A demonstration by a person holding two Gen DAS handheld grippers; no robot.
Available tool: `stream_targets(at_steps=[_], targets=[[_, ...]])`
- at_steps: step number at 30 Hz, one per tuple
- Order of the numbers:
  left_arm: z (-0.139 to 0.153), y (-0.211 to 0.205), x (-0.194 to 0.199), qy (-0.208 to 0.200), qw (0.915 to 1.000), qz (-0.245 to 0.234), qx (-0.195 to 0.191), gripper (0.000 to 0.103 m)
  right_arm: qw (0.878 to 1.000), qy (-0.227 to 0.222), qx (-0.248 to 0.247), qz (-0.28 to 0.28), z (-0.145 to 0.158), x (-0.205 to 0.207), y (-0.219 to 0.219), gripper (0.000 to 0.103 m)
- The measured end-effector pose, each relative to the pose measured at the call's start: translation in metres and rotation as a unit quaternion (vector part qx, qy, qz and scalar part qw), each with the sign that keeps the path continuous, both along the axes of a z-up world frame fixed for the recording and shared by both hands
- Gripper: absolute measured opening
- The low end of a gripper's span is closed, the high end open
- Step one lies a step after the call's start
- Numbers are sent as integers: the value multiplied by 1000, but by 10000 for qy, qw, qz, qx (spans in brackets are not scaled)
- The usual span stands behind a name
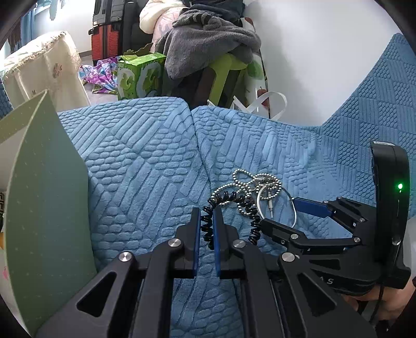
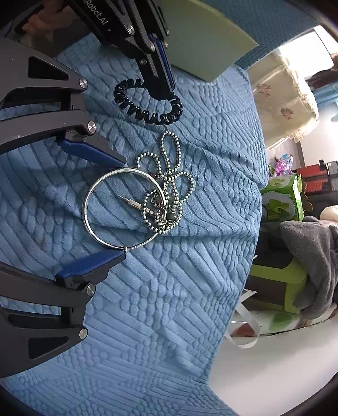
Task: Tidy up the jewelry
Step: 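Grasp the black coil bracelet with the left tool while the right tool grasps the silver hoop, then lift the coil bracelet and silver hoop and carry both over the box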
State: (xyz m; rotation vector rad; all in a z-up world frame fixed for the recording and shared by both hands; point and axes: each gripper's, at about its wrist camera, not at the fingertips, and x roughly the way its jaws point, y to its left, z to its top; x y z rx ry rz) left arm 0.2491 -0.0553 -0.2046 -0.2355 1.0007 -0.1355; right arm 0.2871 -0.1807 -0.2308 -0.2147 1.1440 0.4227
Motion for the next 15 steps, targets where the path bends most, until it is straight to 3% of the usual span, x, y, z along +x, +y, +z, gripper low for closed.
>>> stream_targets(at_steps=[15], targets=[[42,11,-26,-254,9994,-37,-235,9,9976,-406,544,-103,61,-40,-12,62]])
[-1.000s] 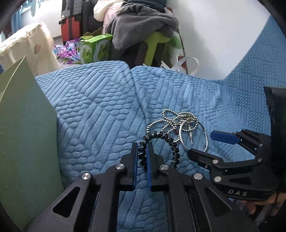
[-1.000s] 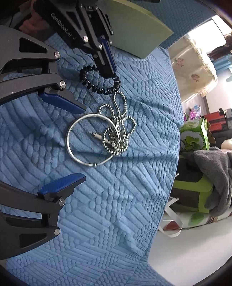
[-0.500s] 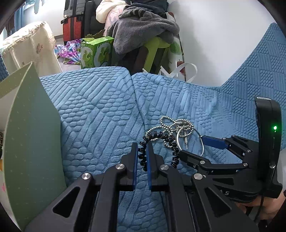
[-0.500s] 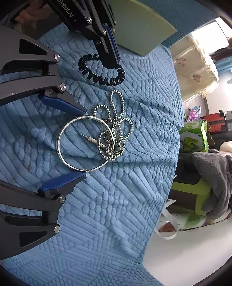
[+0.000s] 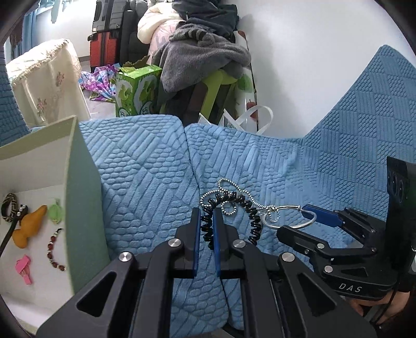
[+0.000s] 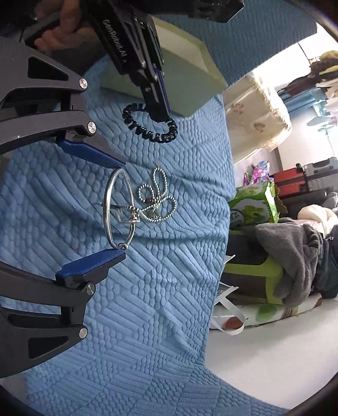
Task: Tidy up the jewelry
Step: 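Lift the coil bracelet and silver hoop and carry both over the box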
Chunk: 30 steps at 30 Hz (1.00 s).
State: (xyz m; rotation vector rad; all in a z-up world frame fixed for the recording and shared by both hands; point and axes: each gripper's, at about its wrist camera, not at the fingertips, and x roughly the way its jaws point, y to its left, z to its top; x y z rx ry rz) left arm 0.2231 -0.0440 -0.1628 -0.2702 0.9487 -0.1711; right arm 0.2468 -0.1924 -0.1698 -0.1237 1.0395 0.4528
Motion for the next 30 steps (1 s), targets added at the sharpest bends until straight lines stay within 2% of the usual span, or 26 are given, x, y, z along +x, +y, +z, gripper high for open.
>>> stream_targets(at_steps=[10,16,30], targets=[[30,10,-16,-174,9998,22,-50,9,9993,-342,89,-124,37,-12,0,62],[61,18,-23,-307,9995,42,-25,9,9986,-473,151,-177,66,-16,2,62],[149,54,-53,-849,9956,153,353,9,9899,-1334,471,6,173,-36,38,62]])
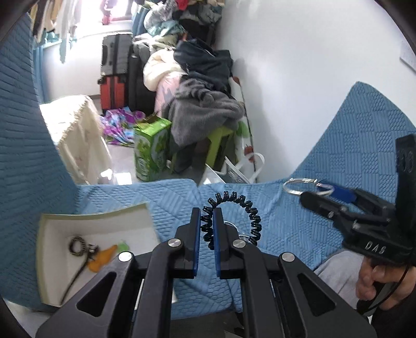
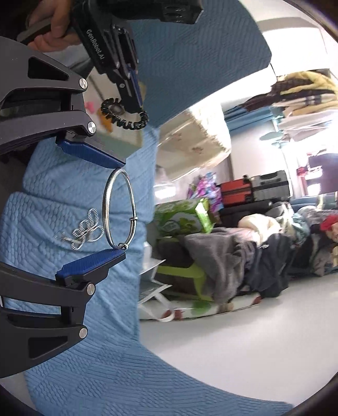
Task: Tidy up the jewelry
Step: 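Lift the coil bracelet and silver hoop and carry both over the box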
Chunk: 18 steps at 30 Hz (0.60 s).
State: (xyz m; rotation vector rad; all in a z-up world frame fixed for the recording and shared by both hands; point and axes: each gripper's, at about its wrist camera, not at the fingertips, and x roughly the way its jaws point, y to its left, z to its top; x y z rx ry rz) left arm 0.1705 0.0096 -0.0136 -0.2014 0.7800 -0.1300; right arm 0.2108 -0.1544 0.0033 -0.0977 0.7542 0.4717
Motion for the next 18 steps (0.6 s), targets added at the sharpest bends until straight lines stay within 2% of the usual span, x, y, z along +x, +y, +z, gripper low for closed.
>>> stream_targets(at_steps=[5,8,11,18], targets=[[11,23,-14,-67,9998,187,-25,9,9994,-233,94,217,24,-11,25,62],[9,40,-21,-58,9995,320,-26,9,9990,-235,176,328,27,-14,42,62],[2,56,-25,13,9989,467,-13,9,9985,-135,254,464,19,-16,65,62],[-19,87,-32,260,9969,737,46,9,9954,289,267,873,-21,-20,115,62]])
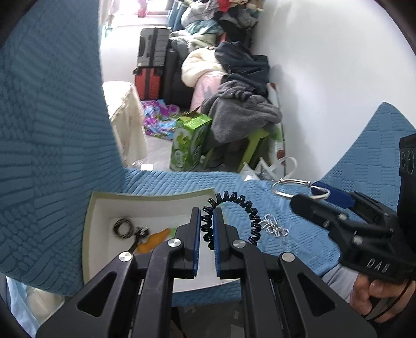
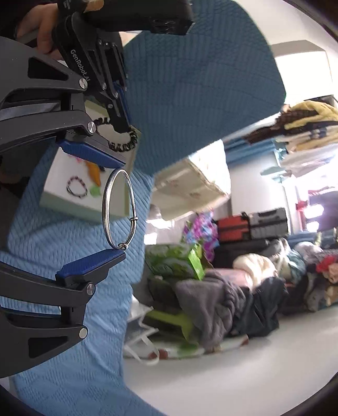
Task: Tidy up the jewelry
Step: 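Lift the coil bracelet and silver hoop and carry both over the box, then open both tools to drop the bracelet and hoop into the box, then move both tools back to the silver chain and small rings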
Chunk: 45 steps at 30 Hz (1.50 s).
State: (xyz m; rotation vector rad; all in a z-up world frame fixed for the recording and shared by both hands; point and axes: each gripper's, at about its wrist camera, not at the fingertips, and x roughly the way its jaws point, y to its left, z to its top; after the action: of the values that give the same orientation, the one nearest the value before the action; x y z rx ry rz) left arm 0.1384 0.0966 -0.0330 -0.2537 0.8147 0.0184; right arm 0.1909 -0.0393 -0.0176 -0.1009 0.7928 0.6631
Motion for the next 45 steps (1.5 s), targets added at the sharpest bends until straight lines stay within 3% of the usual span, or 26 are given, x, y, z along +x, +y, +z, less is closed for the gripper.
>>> stream_targets(at_steps=[15,21,24,26,28,31,37,45], targets=[[-70,35,8,996,9943,363,-121,9,9954,643,-563,443,-80,4,56,63],[-77,39,10,1024,9938,398,-190,9,9911,805,-903,558,-103,10,63,63],[-76,42,10,986,9938,448,-247,10,9909,825,-888,585,-102,11,65,64],[-73,44,8,934,9940,485,-301,17,9909,781,-883,648,-98,10,65,64],[-68,45,6,849,9949,406,-370,37,9914,696,-849,710,-93,7,66,64],[-57,43,2,750,9958,453,-281,51,9927,611,-756,710,-82,6,62,67],[-29,35,-6,420,9972,570,-257,62,9960,308,-526,659,-47,-2,40,67],[7,1,-9,-103,9991,356,-192,63,9986,-297,-220,375,3,-11,-4,67]])
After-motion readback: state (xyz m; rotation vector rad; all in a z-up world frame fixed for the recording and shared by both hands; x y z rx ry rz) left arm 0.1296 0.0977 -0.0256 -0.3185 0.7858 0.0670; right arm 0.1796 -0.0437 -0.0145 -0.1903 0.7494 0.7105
